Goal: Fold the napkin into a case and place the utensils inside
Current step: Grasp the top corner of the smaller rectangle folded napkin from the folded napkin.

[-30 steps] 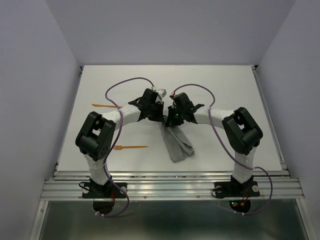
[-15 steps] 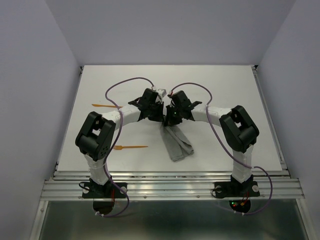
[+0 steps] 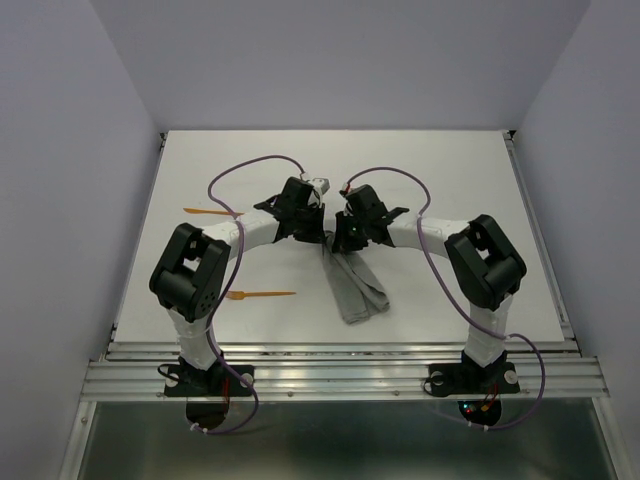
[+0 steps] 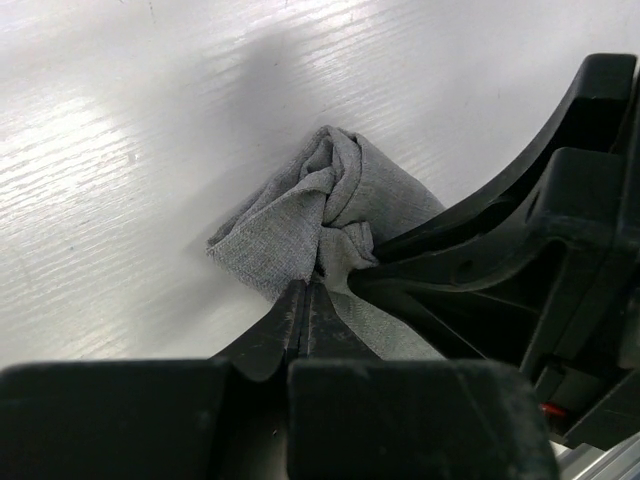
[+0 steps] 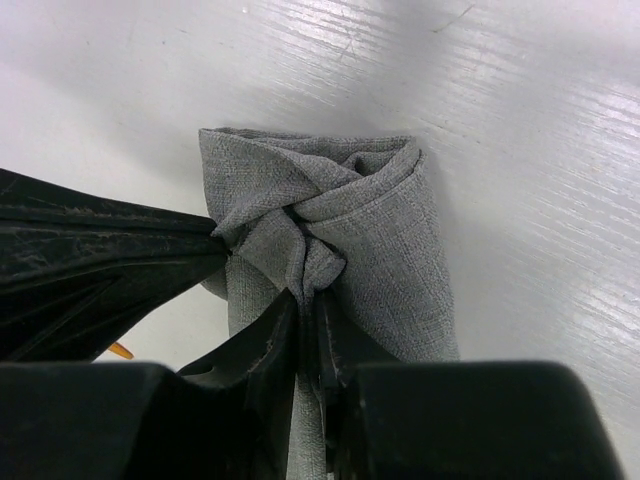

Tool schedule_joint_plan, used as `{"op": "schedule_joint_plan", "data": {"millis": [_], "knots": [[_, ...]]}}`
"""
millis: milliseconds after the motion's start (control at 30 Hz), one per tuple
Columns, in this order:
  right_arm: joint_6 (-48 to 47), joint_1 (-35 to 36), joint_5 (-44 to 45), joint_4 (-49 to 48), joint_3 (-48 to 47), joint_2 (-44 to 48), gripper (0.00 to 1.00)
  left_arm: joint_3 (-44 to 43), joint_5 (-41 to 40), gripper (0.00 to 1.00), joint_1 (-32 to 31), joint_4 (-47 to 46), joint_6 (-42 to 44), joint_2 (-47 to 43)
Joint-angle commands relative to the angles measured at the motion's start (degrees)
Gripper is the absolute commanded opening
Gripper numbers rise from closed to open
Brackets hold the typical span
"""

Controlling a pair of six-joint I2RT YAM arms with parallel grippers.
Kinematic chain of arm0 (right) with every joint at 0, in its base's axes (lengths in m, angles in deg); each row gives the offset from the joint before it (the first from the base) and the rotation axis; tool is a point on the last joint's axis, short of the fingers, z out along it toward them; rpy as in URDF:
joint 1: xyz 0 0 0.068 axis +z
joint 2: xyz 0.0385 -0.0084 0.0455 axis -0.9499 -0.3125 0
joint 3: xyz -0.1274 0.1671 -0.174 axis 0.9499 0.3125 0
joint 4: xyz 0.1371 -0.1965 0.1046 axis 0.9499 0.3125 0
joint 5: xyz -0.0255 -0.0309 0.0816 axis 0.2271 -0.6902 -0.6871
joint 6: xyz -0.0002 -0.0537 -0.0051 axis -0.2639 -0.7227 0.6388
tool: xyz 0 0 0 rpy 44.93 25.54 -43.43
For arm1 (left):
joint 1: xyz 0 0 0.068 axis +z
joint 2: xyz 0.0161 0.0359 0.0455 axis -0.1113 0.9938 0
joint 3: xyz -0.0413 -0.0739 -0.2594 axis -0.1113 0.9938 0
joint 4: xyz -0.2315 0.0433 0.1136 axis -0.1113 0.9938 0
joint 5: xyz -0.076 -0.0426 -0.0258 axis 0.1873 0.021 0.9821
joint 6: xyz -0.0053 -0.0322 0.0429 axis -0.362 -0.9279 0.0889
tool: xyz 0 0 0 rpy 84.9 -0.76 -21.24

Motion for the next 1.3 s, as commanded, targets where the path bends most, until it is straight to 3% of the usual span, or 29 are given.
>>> {"op": "schedule_joint_plan", "data": {"millis": [0, 267, 1000, 1100, 1267], "knots": [[-0.24, 0.27, 0.81, -3.10, -0.14, 2.37, 0.20, 0.70, 1.21, 0.00, 0.70, -1.39, 0.81, -2.63], [0.28, 0.27, 0.72, -3.54, -1.10, 2.64, 0.35, 0.43, 2.26, 0.00, 0.70, -1.48, 0.81, -2.28], [2.57, 0.27, 1.51, -6.35, -1.10, 3.52, 0.36, 0.35, 3.49, 0.00, 0.70, -1.13, 1.42, -1.57], [3.01, 0.27, 1.51, -6.53, -1.19, 2.99, 0.34, 0.35, 3.67, 0.00, 0.70, -1.13, 1.51, -1.66], [3.89, 0.27, 2.12, -7.14, -1.01, 2.73, 0.09, 0.52, 3.67, 0.00, 0.70, -1.04, 1.60, -1.66]]}}
